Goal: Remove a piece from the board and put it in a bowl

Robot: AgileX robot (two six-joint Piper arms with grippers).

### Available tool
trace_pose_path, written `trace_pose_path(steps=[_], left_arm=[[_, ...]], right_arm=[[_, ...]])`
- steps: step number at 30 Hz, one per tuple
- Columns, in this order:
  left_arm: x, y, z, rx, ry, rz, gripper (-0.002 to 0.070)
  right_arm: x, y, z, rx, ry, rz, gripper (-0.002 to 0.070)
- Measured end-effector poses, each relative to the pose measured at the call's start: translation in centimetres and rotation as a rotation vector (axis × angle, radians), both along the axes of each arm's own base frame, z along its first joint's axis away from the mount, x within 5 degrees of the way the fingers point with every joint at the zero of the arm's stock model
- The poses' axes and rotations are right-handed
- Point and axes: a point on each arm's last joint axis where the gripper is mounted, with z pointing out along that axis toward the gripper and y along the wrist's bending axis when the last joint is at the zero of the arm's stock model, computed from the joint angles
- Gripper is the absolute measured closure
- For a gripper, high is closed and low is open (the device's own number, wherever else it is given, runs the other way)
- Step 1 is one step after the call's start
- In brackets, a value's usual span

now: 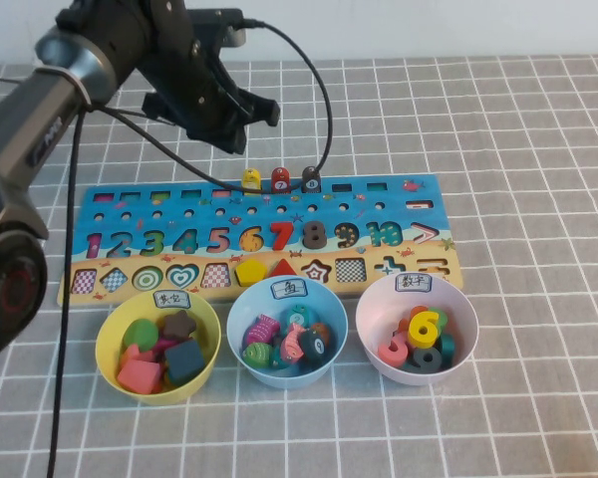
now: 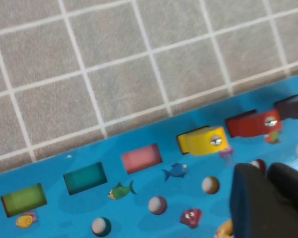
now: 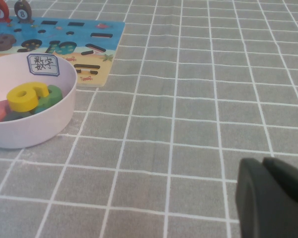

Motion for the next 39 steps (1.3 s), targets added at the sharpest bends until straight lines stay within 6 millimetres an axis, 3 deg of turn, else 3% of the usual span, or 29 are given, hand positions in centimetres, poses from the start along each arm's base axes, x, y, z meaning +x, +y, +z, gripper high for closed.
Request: trace_pose_path(steps=[3, 7, 10, 20, 28, 39], left_arm=[[0.3, -0.1, -1.0, 0.008, 0.008, 0.002, 0.0571], [0.8, -0.2, -1.5, -0.014, -0.009, 0.032, 0.0400], [1.1, -0.3, -1.8, -0.029, -0.016, 0.056, 0.0351], [2.1, -0.4, -4.0, -0.021, -0.025, 0.097, 0.0333], [2.3, -0.6, -4.0, -0.031, -0.050, 0.104, 0.0332], [2.7, -0.9, -5.5, -0.001, -0.051, 0.096, 0.0332]], right_arm=[[0.0, 0.0, 0.0, 0.000, 0.000, 0.000, 0.0694], [0.0, 0.0, 0.0, 0.000, 0.000, 0.000, 0.0694], [0.0, 0.0, 0.0, 0.000, 0.000, 0.000, 0.0694], [0.0, 0.0, 0.0, 0.002, -0.001, 0.000, 0.0694], [0.0, 0.0, 0.0, 0.002, -0.001, 0.000, 0.0694], [0.0, 0.0, 0.0, 0.003, -0.001, 0.000, 0.0694]])
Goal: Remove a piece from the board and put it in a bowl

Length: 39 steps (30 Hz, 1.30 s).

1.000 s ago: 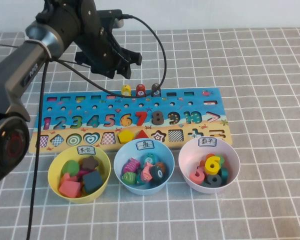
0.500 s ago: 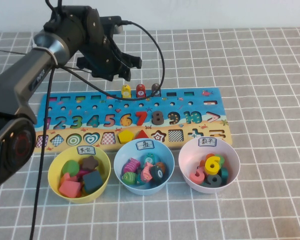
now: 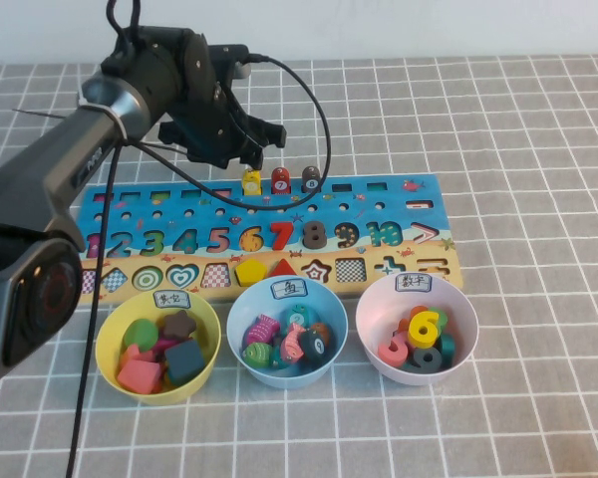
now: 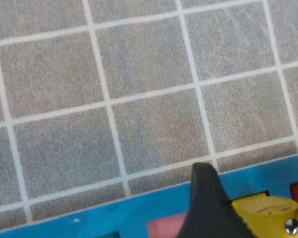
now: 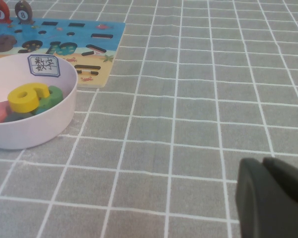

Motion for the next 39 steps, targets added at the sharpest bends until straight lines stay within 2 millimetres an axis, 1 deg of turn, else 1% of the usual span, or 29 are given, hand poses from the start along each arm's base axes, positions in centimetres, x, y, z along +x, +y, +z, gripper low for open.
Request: trace_pose_path(steps=[13, 19, 26, 31, 39], left_arm=[[0.1, -0.2, -0.4, -0.013, -0.002, 0.001, 0.0332], [0.1, -0.7, -1.3, -0.011, 0.013, -0.006, 0.0332], [0.1, -0.7, -1.5, -0.008, 0.022, -0.005, 0.0332], [0.0, -1.1, -2.2, -0.003, 0.038, -0.011, 0.0332], [-0.1, -1.2, -2.2, -0.007, 0.040, -0.008, 0.0332]], right_arm=[[0.0, 0.0, 0.0, 0.000, -0.001, 0.000, 0.0694], [0.0, 0.0, 0.0, 0.000, -0.001, 0.000, 0.0694], [0.0, 0.0, 0.0, 0.000, -0.002, 0.000, 0.0694], [0.0, 0.0, 0.0, 0.001, -0.004, 0.000, 0.0694], [0.0, 0.0, 0.0, 0.003, -0.004, 0.000, 0.0694]])
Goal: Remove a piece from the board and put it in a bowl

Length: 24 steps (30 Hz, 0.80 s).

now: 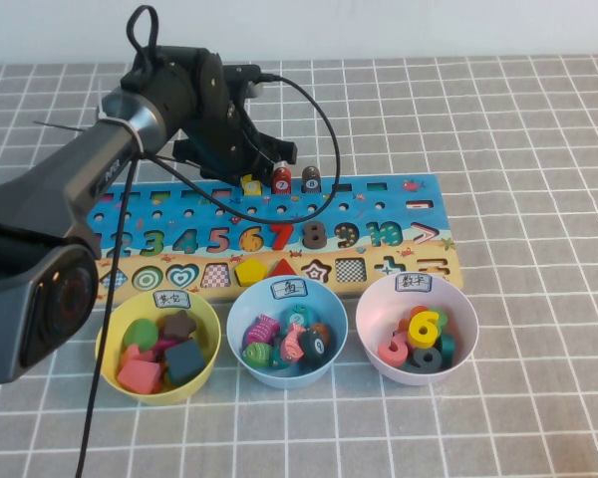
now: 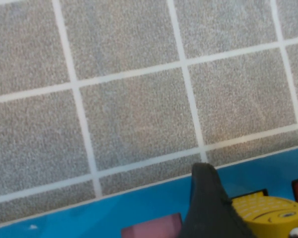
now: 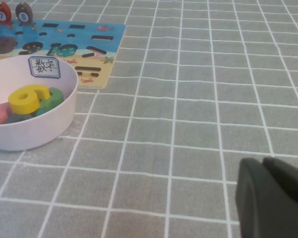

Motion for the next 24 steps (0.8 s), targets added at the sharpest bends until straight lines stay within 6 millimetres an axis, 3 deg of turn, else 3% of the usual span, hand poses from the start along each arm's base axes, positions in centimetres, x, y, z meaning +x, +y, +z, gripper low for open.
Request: trace_pose_path(steps=[9, 16, 24], left_arm=[[-0.03, 0.03, -0.02, 0.003, 0.004, 0.001, 0.0333], [-0.06, 0.05, -0.04, 0.007, 0.007, 0.000, 0.0405], [-0.07, 0.07, -0.05, 0.009, 0.009, 0.000, 0.0440]], right_arm=[[0.00, 0.00, 0.00, 0.000, 0.000, 0.000, 0.0694], [0.00, 0.00, 0.00, 0.000, 0.000, 0.000, 0.0694], [0.00, 0.00, 0.00, 0.000, 0.000, 0.000, 0.0694]])
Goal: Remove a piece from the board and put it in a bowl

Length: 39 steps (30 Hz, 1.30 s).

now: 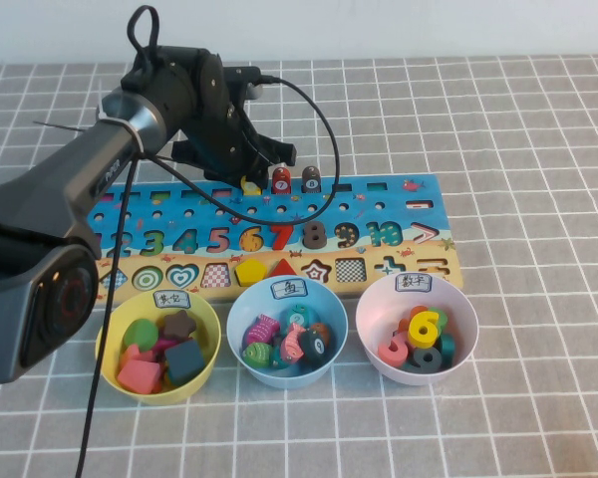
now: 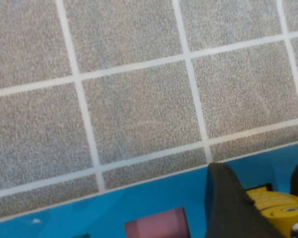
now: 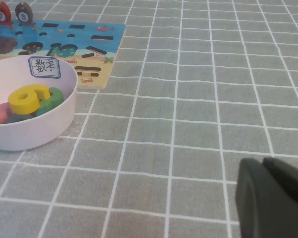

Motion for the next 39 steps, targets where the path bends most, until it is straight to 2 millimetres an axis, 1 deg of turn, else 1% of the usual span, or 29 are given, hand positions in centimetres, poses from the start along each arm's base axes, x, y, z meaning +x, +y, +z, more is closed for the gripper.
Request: trace_pose_path(steps=[5, 23, 28, 34, 39], left_arm=[[0.0, 0.0, 0.0, 0.001, 0.002, 0.000, 0.0468], [-0.1, 0.0, 0.0, 0.004, 0.011, -0.001, 0.0472], [-0.1, 0.0, 0.3, 0.006, 0.015, -0.002, 0.0473], [0.0, 0.0, 1.3, 0.002, 0.004, -0.004, 0.0473], [-0.2, 0.1, 1.4, 0.018, 0.018, -0.009, 0.0473]], right_arm=[[0.0, 0.0, 0.0, 0.000, 0.000, 0.000, 0.0694], [0.0, 0.0, 0.0, 0.000, 0.000, 0.000, 0.0694], [0.0, 0.0, 0.0, 0.000, 0.000, 0.000, 0.0694], [0.0, 0.0, 0.0, 0.000, 0.000, 0.000, 0.0694], [0.0, 0.0, 0.0, 0.000, 0.000, 0.000, 0.0694]])
